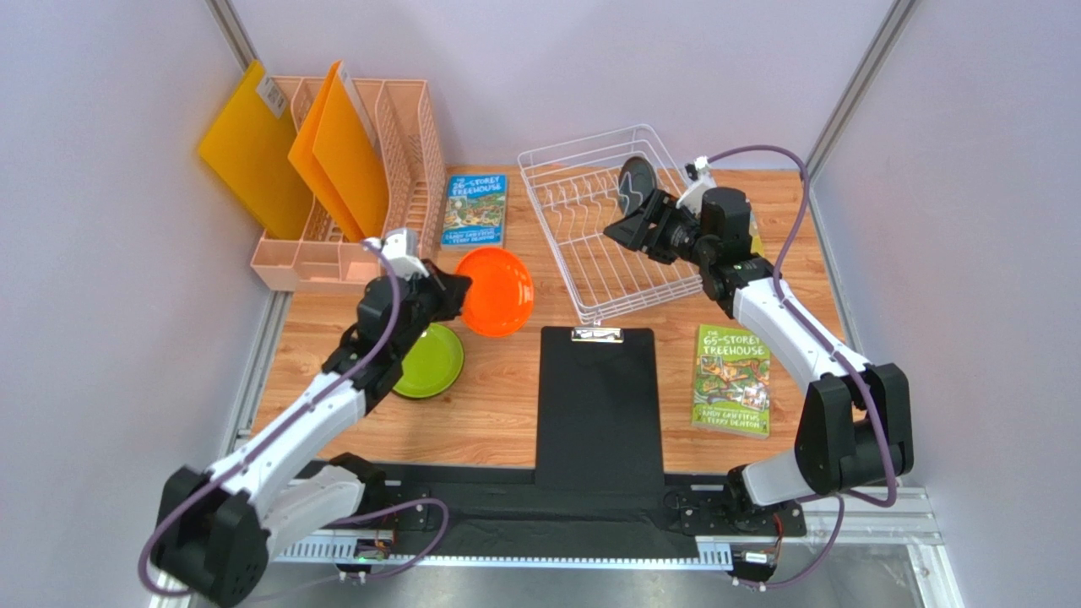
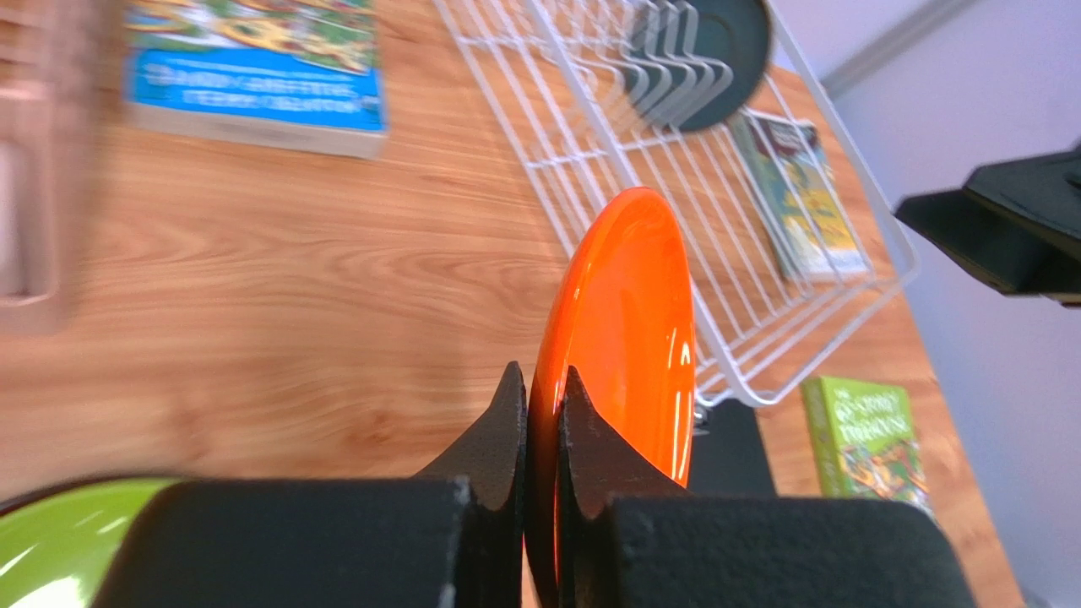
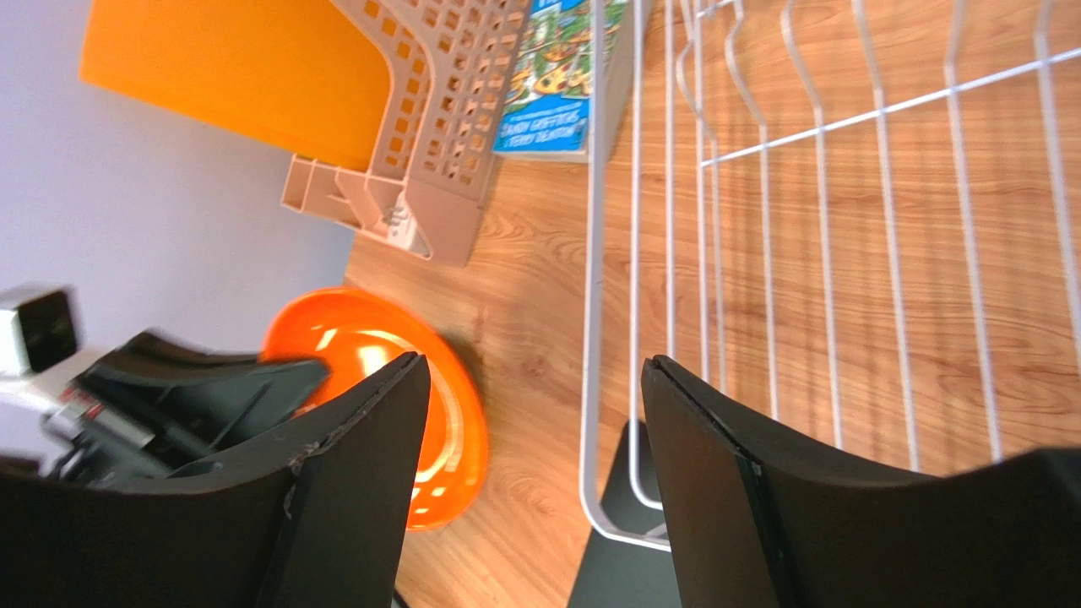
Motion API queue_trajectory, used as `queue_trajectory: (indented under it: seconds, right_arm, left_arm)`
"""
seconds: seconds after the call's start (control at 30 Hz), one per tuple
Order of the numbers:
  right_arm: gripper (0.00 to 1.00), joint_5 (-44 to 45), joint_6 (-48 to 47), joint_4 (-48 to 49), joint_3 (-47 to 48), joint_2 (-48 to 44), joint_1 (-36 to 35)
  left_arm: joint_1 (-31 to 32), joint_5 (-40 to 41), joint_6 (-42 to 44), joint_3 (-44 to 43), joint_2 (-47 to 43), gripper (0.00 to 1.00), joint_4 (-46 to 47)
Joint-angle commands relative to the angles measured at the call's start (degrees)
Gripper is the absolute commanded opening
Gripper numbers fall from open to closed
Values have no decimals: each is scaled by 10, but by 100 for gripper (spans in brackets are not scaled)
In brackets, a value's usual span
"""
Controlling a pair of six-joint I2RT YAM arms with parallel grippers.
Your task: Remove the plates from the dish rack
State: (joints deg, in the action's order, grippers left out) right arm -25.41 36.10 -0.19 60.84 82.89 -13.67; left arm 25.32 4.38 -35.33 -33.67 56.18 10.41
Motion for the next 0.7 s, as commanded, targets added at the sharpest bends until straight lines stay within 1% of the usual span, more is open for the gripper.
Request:
queue_trajectory:
  seconds: [0.0,0.07,0.13,0.23,0.4,0.63,0.67]
  right_arm:
    - [68,9,-25,-16,27,-12,7]
    - [68,9,-29,-17,32,-5,8]
    - [68,9,-29,-22,40,2,8]
    - [67,0,-23,-21,43,8,8]
    - [67,-5,-25,-19,34,10,8]
    - [67,-15,-27,-17,27,17,8]
    - [67,-18,-29,-17,28,18,8]
  left_arm:
    - [-4,172,12,21,-94,0,-175]
    - [-6,214,-2,48,-134,0,-203]
    - [-7,229,-8,75,-171,0,-216]
    - [-12,246,-9,95,-205,0,-228]
    - [-21,250,-19,107,-216,0,-249]
    - [-27,265,-26,123,-206,0,-242]
    - [-27,266,-27,124,-204,1,-240]
